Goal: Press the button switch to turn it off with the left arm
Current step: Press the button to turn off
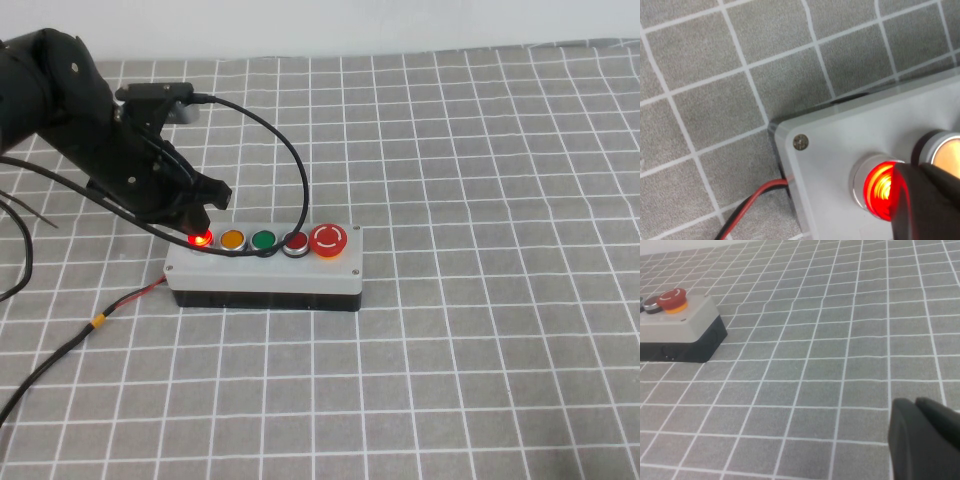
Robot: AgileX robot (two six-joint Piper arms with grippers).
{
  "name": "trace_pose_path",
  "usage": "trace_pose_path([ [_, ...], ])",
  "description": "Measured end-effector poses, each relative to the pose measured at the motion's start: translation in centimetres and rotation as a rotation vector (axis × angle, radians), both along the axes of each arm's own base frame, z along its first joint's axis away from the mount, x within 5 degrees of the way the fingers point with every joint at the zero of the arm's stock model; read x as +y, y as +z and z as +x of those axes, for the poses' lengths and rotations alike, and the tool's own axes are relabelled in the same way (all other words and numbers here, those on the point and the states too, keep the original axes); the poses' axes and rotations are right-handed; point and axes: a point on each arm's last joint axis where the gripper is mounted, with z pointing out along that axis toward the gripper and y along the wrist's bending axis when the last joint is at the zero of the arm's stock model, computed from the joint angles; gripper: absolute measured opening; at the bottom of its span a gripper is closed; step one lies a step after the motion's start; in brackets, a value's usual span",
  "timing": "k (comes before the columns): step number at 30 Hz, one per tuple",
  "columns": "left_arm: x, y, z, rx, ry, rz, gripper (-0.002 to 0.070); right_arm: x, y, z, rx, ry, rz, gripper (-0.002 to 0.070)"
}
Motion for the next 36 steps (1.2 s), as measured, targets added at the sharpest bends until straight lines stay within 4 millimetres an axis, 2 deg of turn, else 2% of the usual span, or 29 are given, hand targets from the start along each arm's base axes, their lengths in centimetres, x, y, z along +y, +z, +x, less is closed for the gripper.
trace_pose_path([
  [16,0.0,-0.4,0.2,0.023,0.004,0.006,-0.0003,0.0,0.0,0.0,0.000,0.000,0.000,-0.0017],
  [21,-0.3,1.7,-0.7,-0.062,-0.026,0.020,-0.0003,0.0,0.0,0.0,0.000,0.000,0.000,-0.0017],
  [25,-1.1,6.0,-2.4,-0.240,-0.061,0.001,-0.0003,0.0,0.0,0.0,0.000,0.000,0.000,-0.0017],
  [27,-1.6,8.4,-3.9,-0.357,-0.076,-0.023,-0.0003,0.0,0.0,0.0,0.000,0.000,0.000,-0.0017],
  [29,-1.8,9.9,-5.5,-0.448,-0.085,-0.044,-0.0003,0.0,0.0,0.0,0.000,0.000,0.000,-0.0017],
  [32,-1.5,11.3,-8.3,-0.555,-0.081,-0.077,-0.0003,0.0,0.0,0.0,0.000,0.000,0.000,-0.0017],
  [36,-0.1,10.8,-12.0,-0.629,-0.053,-0.093,-0.0003,0.0,0.0,0.0,0.000,0.000,0.000,-0.0017],
])
